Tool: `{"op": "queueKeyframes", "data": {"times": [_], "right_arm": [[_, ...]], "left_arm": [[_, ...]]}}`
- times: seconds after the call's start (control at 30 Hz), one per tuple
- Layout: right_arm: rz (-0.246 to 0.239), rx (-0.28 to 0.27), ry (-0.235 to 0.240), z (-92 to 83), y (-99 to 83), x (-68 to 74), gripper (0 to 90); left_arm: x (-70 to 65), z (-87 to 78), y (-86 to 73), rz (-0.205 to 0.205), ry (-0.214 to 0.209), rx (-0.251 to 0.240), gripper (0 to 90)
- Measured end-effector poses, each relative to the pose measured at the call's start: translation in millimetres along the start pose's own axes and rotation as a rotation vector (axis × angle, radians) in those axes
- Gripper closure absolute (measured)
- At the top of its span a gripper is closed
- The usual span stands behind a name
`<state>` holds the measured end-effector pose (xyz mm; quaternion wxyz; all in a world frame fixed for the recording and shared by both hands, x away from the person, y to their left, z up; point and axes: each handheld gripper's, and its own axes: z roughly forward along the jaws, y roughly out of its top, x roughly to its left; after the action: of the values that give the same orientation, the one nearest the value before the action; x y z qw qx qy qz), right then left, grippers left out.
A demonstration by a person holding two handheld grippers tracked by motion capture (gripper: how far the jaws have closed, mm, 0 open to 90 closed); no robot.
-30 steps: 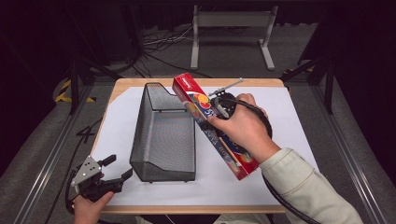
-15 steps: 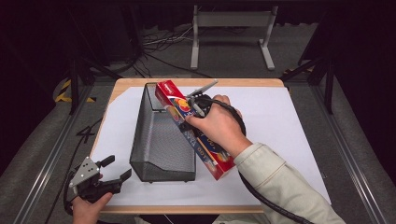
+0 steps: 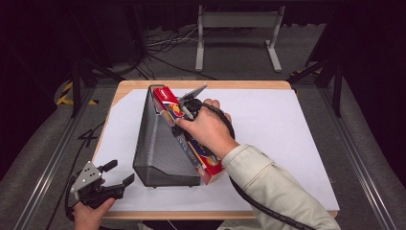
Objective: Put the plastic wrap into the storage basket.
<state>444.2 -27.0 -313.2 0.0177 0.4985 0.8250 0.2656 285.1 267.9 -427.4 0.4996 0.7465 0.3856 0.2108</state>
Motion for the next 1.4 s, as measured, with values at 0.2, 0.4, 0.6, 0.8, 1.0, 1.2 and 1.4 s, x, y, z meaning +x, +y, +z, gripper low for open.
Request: {"op": "queueKeyframes", "data": {"times": [0.2,0.4,0.6,0.8,1.0,1.2,1.4], "right_arm": [[0.012,0.016,-0.010,10.8,0.5,4.6,39.9],[0.019,0.026,-0.018,21.6,1.1,7.9,39.8],[0.034,0.045,-0.045,27.2,4.0,5.4,39.8],[0.037,0.071,-0.049,36.6,5.1,6.8,39.5],[0.049,0.095,-0.058,39.7,7.5,8.2,39.0],[0.047,0.124,-0.082,45.4,7.3,10.5,38.8],[0.045,0.153,-0.097,55.7,7.5,9.3,38.6]], "left_arm": [[0.0,1.0,0.4,0.002,-0.003,0.003,19.2],[-0.1,0.9,0.3,0.002,-0.002,0.003,19.1],[0.2,1.1,0.1,0.001,-0.003,0.003,19.1],[0.1,0.9,0.1,0.002,-0.002,0.003,19.1],[-0.1,1.2,0.1,0.002,-0.002,0.004,19.1],[-0.4,1.2,0.3,0.004,-0.004,0.002,19.2],[0.6,0.6,-0.2,0.002,-0.003,0.002,19.2]]}}
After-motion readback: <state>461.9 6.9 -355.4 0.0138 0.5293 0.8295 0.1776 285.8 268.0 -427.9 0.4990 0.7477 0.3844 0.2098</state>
